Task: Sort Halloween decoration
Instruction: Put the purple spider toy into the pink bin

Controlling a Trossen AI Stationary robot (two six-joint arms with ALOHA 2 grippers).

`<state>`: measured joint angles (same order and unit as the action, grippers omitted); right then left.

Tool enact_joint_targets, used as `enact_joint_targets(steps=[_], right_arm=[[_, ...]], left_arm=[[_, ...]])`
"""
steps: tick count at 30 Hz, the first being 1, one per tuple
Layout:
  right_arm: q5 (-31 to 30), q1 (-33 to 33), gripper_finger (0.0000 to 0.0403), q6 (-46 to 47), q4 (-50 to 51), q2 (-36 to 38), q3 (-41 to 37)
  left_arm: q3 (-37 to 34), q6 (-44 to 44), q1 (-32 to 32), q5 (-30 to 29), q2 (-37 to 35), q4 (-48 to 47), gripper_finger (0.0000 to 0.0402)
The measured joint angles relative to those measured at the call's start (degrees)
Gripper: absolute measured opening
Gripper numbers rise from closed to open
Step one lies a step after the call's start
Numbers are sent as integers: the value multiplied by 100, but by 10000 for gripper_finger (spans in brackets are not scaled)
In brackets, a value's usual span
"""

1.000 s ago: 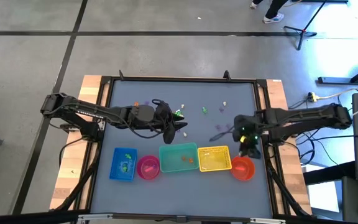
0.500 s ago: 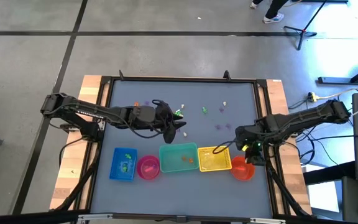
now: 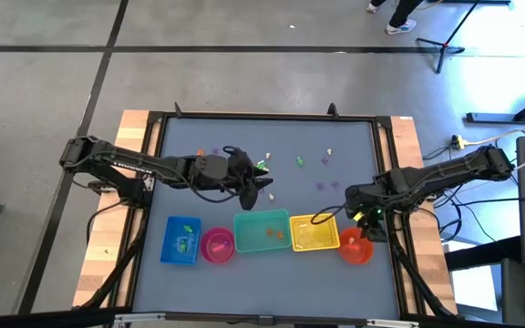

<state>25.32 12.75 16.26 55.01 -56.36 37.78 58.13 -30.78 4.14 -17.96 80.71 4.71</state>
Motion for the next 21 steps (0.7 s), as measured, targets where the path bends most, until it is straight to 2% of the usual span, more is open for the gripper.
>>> enact_joint_targets(steps=[4,10,16,21], right_arm=[[-484,-2,230,-1,2,0,0],[-1428,-208,226,-354,2,-2,103],[-1944,-998,212,-913,-153,-2,293],[-2030,-1874,209,-921,-213,-120,321]], left_arm=[[0,-1,0,0,0,0,153],[0,-1,0,0,0,0,153],[0,-1,0,-84,2,-2,153],[0,-3,0,-111,2,0,153]])
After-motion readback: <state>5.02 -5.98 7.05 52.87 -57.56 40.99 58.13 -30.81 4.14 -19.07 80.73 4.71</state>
